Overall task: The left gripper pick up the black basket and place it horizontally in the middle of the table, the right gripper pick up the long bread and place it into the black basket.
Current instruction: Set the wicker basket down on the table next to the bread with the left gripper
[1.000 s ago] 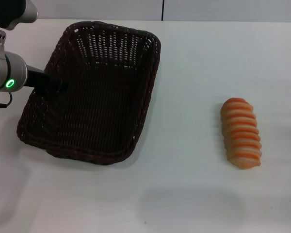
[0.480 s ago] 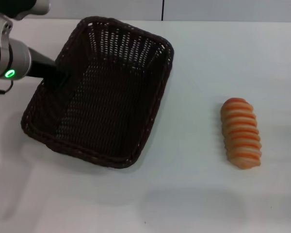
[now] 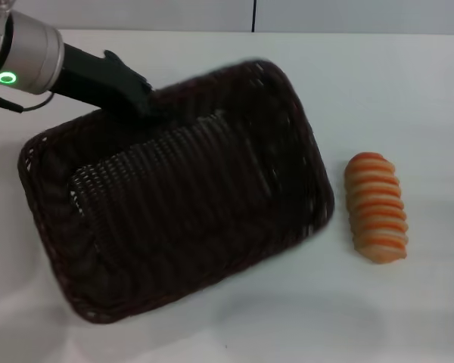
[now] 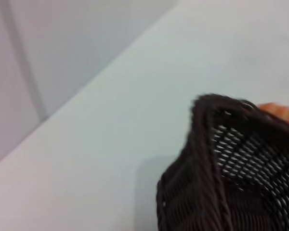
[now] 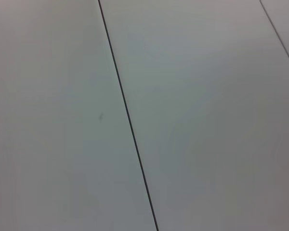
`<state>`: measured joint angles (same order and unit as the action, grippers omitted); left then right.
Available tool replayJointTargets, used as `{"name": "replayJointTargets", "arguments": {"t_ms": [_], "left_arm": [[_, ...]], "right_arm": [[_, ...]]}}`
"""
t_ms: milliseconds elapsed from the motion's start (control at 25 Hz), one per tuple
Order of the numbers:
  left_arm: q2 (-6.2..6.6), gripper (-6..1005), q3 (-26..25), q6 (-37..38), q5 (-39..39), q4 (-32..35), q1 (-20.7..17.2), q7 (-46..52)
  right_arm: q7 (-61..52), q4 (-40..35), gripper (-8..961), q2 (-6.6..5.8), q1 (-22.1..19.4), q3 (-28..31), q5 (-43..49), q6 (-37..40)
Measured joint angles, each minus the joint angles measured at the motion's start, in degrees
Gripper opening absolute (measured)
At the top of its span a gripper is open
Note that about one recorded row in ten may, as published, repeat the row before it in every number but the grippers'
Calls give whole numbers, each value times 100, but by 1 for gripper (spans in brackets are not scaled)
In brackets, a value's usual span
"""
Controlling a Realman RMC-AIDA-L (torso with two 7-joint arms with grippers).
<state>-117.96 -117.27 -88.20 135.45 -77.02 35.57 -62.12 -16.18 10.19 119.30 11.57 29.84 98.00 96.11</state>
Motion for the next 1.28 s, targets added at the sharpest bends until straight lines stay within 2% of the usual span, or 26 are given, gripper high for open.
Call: {"name": "replayJointTargets", "arguments": {"t_ms": [80,200,560,880,1080,1280], "left_arm": [[7,216,-228,-326,-52,305,261,-337],[9,210,-307,-630,-146,628,547,-627],[0,199,-65,-951,-287,1383,1061,-921],[-16,200,-16,-707,-257,2123,1410,-1069],[-40,201,379,-240,-270,2137,1440,-1004],[-38,334,455,-68,-261,2101,1514,-1000]], "right_arm": [[0,3,796,1,-11,-19,0,27],[-1,14,796,3,-15,-26,0,45],[1,13,796,5,-7,-39,0,55],[1,-9,796,4,25,-34,-25,58],[1,-16,796,0,50,-31,-32,57],[1,-18,797,-3,56,-31,-31,53]]}}
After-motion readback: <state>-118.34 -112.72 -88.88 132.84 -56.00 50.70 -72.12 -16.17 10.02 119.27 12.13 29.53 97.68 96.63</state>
